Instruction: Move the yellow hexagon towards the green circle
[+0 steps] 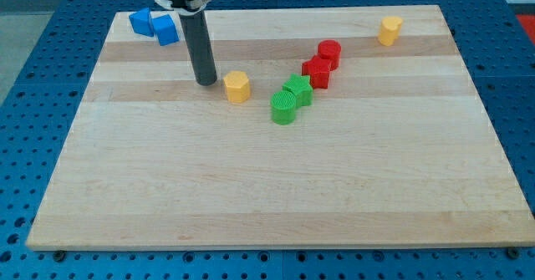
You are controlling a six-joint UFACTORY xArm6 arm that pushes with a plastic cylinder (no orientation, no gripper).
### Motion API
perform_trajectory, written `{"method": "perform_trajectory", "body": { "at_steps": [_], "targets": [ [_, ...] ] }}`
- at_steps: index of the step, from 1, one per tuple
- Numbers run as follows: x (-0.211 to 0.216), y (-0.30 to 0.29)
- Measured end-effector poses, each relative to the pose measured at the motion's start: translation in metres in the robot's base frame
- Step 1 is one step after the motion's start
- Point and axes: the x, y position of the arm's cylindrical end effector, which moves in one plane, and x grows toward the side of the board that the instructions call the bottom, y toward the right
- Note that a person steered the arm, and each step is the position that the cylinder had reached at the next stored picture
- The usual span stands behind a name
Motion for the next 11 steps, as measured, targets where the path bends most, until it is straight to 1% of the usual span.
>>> {"method": "perform_trajectory", "body": {
  "at_steps": [2,4,8,10,11],
  "targets": [
    [0.005,0.019],
    [0.036,0.023],
    [0.035,0.018],
    [0.068,0.013],
    [0.061,0.019]
  ]
}}
